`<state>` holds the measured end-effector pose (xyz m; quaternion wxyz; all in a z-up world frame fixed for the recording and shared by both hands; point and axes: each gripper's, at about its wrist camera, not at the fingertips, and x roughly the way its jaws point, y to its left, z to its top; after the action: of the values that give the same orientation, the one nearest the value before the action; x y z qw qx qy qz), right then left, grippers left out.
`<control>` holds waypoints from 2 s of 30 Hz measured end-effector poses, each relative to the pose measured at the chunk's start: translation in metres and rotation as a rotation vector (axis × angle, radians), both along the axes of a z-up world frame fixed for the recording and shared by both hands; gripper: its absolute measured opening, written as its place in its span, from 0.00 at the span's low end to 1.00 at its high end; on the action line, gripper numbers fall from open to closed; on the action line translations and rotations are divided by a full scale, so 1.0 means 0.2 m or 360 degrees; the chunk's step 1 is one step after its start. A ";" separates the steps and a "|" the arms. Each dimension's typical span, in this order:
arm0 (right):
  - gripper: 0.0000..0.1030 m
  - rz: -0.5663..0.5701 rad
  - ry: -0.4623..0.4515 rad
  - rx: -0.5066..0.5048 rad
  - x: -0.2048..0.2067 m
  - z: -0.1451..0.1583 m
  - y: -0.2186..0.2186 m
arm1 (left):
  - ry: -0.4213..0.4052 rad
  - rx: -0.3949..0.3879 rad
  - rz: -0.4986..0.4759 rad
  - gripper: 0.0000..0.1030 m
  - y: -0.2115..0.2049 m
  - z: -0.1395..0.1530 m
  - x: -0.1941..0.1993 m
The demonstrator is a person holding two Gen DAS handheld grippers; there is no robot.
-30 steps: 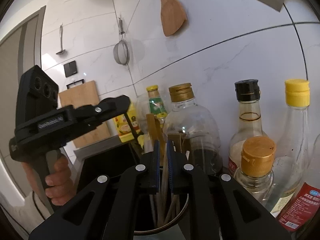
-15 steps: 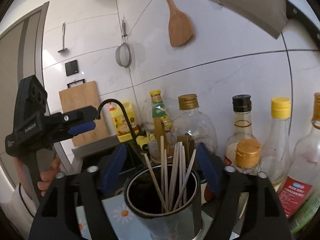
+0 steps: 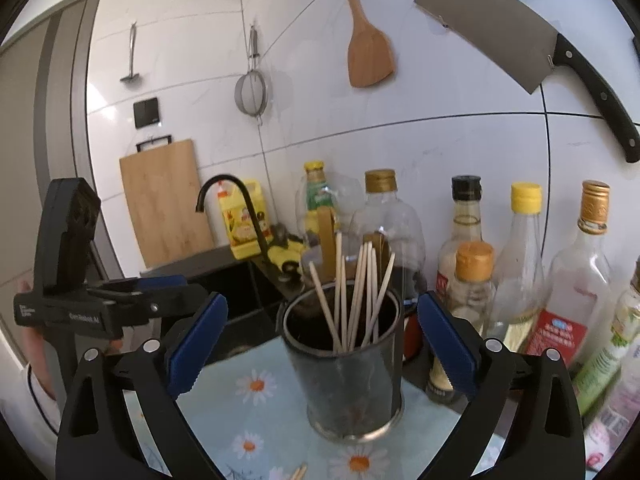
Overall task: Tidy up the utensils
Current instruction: 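Move both open tools back over the last two chopsticks on the tablecloth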
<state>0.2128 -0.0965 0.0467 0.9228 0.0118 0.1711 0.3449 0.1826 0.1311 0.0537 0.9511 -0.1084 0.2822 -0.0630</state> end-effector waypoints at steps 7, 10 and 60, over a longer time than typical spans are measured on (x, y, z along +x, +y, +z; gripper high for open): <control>0.90 -0.0020 0.0038 -0.0100 -0.11 -0.06 0.01 | 0.0234 -0.0006 0.0041 0.94 -0.01 -0.19 -0.03; 0.91 -0.0023 0.0069 -0.0124 -0.14 -0.10 0.01 | 0.0301 -0.0038 0.0081 0.94 0.01 -0.27 -0.05; 0.91 -0.0025 0.0509 -0.0865 -0.44 -0.82 0.00 | 0.0761 0.0182 0.0059 0.94 -0.46 -0.77 -0.17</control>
<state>0.1251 -0.0973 -0.1182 0.8562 -0.1799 0.3999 0.2733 0.1495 0.0388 -0.1004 0.8629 -0.0714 0.5003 -0.0022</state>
